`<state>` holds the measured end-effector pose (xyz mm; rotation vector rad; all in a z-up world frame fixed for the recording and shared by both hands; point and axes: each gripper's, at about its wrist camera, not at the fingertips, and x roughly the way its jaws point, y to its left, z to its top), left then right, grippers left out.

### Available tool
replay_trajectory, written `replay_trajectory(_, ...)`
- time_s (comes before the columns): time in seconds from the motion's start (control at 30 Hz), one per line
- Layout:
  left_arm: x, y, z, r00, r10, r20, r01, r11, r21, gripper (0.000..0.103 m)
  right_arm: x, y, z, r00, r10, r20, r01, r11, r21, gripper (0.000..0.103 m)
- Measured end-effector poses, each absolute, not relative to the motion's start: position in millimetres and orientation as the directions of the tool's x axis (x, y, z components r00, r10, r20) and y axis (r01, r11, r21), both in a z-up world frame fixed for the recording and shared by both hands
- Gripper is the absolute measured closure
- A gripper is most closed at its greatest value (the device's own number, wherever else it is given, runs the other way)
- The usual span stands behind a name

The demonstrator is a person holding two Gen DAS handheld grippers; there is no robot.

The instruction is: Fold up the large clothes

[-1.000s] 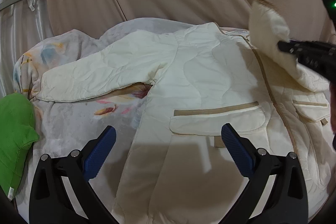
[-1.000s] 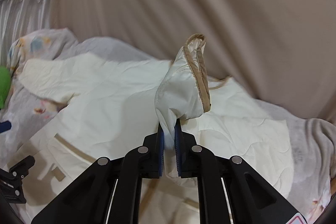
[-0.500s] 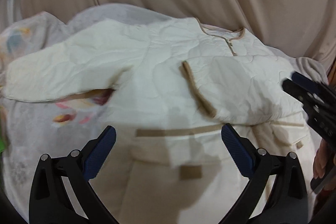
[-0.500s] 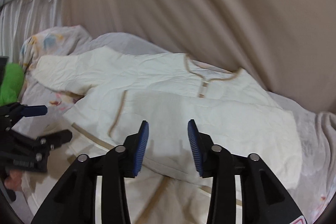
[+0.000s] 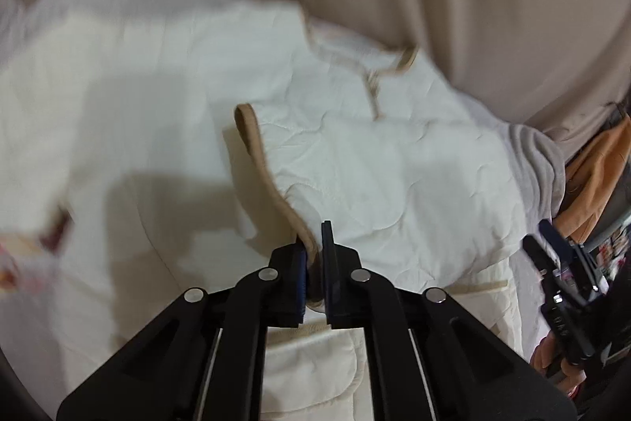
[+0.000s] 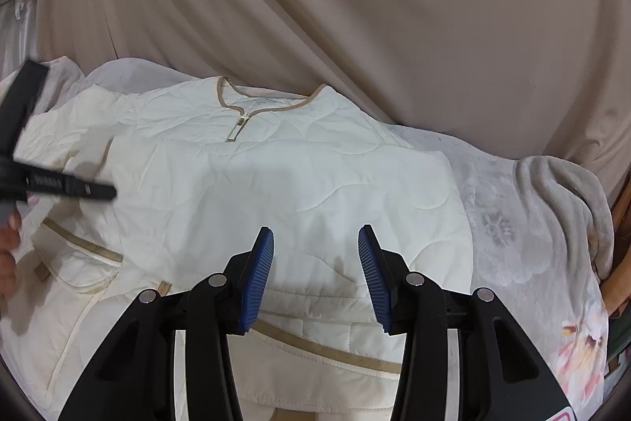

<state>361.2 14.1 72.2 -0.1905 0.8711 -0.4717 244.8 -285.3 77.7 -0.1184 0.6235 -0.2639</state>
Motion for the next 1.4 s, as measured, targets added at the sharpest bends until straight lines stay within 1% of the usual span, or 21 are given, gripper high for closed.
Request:
replay_trajectory(0.07, 360.5, 24.6, 104.8, 0.637, -0.449, -0.626, 0.339, 0.893, -0.295, 0.098, 246.0, -285.9, 78.1, 0.782, -0.275, -0.56, 0.207, 0.961, -0.182, 0.06)
replay_trajectory(0.13, 367.4, 36.0, 121.9, 0.685, -0.423, -0.593, 0.338, 0.906, -0.256, 0.098, 249.8, -287.4, 76.2, 0.779, -0.275, -0.563, 0.209, 0.961, -0.18, 0.06)
replay_trajectory(0.23, 392.3, 49.7, 106.3, 0.711, -0.327, -0.623, 0.272, 0.944, -0.185, 0.098, 255.0, -292.2, 70.2, 0.773, -0.271, -0.574, 0.213, 0.963, -0.168, 0.06)
replay_trajectory(0.33, 429.7, 63.3, 49.3, 0.66, -0.215, -0.72, 0.169, 0.976, -0.137, 0.097, 261.4, -297.7, 63.1, 0.761, -0.264, -0.592, 0.218, 0.964, -0.151, 0.06)
replay_trajectory(0.4, 439.2, 70.2, 26.5, 0.644, -0.229, -0.729, 0.155, 0.973, -0.169, 0.097, 265.2, -300.8, 59.6, 0.754, -0.266, -0.601, 0.22, 0.964, -0.151, 0.06)
replay_trajectory(0.47, 437.9, 71.0, 23.2, 0.662, -0.248, -0.707, 0.16, 0.969, -0.191, 0.096, 268.9, -306.4, 57.6, 0.744, -0.274, -0.61, 0.225, 0.961, -0.158, 0.06)
replay_trajectory(0.53, 438.2, 66.4, 26.0, 0.666, -0.242, -0.706, 0.169, 0.97, -0.173, 0.096, 272.1, -319.9, 59.2, 0.736, -0.296, -0.608, 0.256, 0.954, -0.154, 0.06)
replay_trajectory(0.63, 441.0, 63.5, 29.2, 0.657, -0.242, -0.714, 0.182, 0.97, -0.162, 0.096, 279.6, -355.6, 62.7, 0.73, -0.282, -0.623, 0.322, 0.945, -0.052, 0.052)
replay_trajectory(0.7, 442.4, 63.6, 27.0, 0.654, -0.25, -0.714, 0.181, 0.968, -0.173, 0.096, 290.1, -378.2, 60.3, 0.715, -0.254, -0.651, 0.345, 0.939, 0.012, 0.05)
replay_trajectory(0.87, 436.6, 62.2, 37.4, 0.679, -0.257, -0.688, 0.195, 0.966, -0.168, 0.097, 319.3, -401.5, 44.8, 0.659, -0.282, -0.697, 0.391, 0.92, -0.002, 0.046)
replay_trajectory(0.9, 436.3, 61.4, 40.6, 0.685, -0.254, -0.682, 0.199, 0.967, -0.16, 0.097, 323.3, -404.0, 42.1, 0.656, -0.27, -0.704, 0.391, 0.92, 0.011, 0.048)
replay_trajectory(0.93, 437.0, 60.1, 44.7, 0.694, -0.246, -0.677, 0.198, 0.969, -0.149, 0.098, 327.7, -408.5, 39.3, 0.659, -0.234, -0.715, 0.38, 0.924, 0.048, 0.071)
replay_trajectory(1.0, 437.3, 58.2, 54.2, 0.716, -0.237, -0.657, 0.198, 0.971, -0.135, 0.098, 327.2, -411.1, 43.6, 0.67, -0.228, -0.706, 0.393, 0.916, 0.077, 0.094)
replay_trajectory(1.1, 436.4, 63.2, 60.3, 0.732, -0.25, -0.634, 0.195, 0.968, -0.158, 0.098, 304.2, -414.5, 67.5, 0.768, -0.223, -0.6, 0.377, 0.915, 0.142, 0.099)
replay_trajectory(1.13, 438.8, 62.5, 54.6, 0.722, -0.25, -0.645, 0.195, 0.968, -0.157, 0.098, 302.3, -417.9, 65.2, 0.768, -0.234, -0.596, 0.386, 0.912, 0.139, 0.099)
replay_trajectory(1.2, 447.9, 51.4, 27.7, 0.678, -0.204, -0.706, 0.192, 0.977, -0.098, 0.097, 315.4, -425.3, 44.0, 0.701, -0.251, -0.667, 0.407, 0.91, 0.085, 0.099)
replay_trajectory(1.23, 449.1, 45.8, 18.6, 0.672, -0.182, -0.717, 0.191, 0.979, -0.069, 0.096, 324.2, -426.5, 29.0, 0.661, -0.25, -0.708, 0.403, 0.913, 0.054, 0.098)
replay_trajectory(1.27, 446.5, 40.5, 13.2, 0.685, -0.158, -0.711, 0.189, 0.981, -0.035, 0.095, 324.5, -423.8, 27.0, 0.657, -0.268, -0.704, 0.407, 0.913, 0.032, 0.098)
replay_trajectory(1.3, 443.7, 37.6, 13.8, 0.698, -0.141, -0.702, 0.185, 0.983, -0.013, 0.095, 319.9, -421.1, 32.2, 0.666, -0.29, -0.687, 0.42, 0.907, 0.024, 0.098)
replay_trajectory(1.37, 441.1, 38.6, 16.5, 0.699, -0.146, -0.7, 0.184, 0.983, -0.021, 0.095, 298.6, -406.2, 59.4, 0.721, -0.354, -0.596, 0.455, 0.89, 0.022, 0.098)
replay_trajectory(1.4, 441.2, 40.2, 16.3, 0.699, -0.149, -0.7, 0.183, 0.983, -0.027, 0.095, 288.8, -398.1, 68.8, 0.749, -0.361, -0.555, 0.449, 0.893, 0.026, 0.098)
